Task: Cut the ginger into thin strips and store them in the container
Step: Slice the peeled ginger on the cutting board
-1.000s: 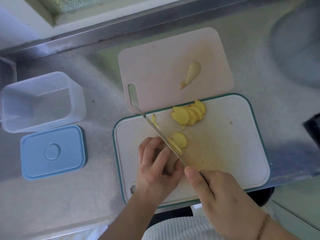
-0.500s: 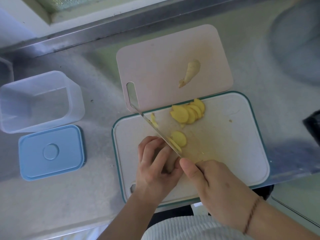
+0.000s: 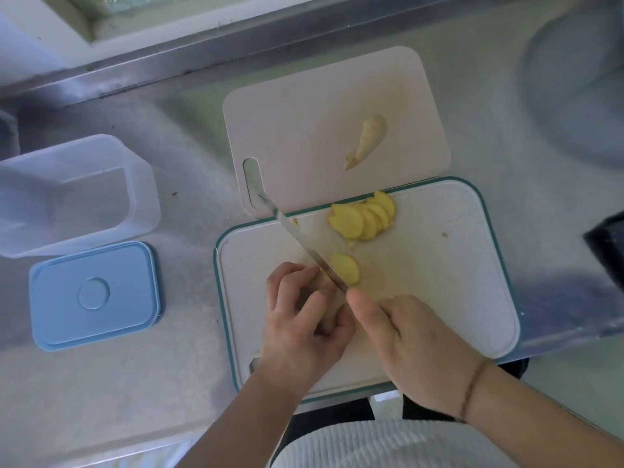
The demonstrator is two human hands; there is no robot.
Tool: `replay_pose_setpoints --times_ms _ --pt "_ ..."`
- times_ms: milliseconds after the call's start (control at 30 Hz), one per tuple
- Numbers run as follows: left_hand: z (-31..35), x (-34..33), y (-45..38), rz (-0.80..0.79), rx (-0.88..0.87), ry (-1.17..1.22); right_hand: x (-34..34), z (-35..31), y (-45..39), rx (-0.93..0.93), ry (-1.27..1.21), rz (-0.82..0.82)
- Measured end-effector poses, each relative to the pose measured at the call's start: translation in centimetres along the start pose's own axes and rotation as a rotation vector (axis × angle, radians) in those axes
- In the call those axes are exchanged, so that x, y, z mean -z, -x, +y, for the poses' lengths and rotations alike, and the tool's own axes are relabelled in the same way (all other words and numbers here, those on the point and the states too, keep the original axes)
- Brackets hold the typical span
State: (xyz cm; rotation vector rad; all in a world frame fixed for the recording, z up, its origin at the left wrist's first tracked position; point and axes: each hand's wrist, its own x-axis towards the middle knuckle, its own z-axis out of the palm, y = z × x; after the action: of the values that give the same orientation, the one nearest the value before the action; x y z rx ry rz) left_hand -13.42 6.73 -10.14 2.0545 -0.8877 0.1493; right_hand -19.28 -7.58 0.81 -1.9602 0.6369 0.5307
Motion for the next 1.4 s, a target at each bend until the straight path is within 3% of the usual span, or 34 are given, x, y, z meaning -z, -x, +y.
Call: replay_pose_setpoints --times_ms 267,467,667,833,1000,1200,1400 --pt "0.3 0.0 -0.5 0.015 -0.006 -0.018 -0.5 0.6 1.9 -0.056 0.038 -0.021" --pt "0.4 0.1 -0.4 0.004 0.012 -0.026 -1.5 -0.1 -1.1 0.038 0.029 0.019" --pt "0.2 0.0 -0.2 0.012 0.043 -0.046 -1.1 2.9 2.4 -0.007 0.017 0.021" --pt "0.2 0.1 -0.2 -0.006 0.020 -0.037 -1.8 0.5 -1.9 0.076 0.039 0.032" --pt "0.0 0.0 -0.2 0.006 0.032 -0.058 -1.1 2.5 2.3 -0.036 0.031 -0.018" --pt "0.1 0.1 -0.3 -0.006 0.003 -0.030 -1.5 0.1 -2.4 0.058 0.039 0.003" --pt "0.0 0.1 -0.3 0.003 0.030 -0.038 -1.5 2.7 1.5 -0.016 0.030 -0.026"
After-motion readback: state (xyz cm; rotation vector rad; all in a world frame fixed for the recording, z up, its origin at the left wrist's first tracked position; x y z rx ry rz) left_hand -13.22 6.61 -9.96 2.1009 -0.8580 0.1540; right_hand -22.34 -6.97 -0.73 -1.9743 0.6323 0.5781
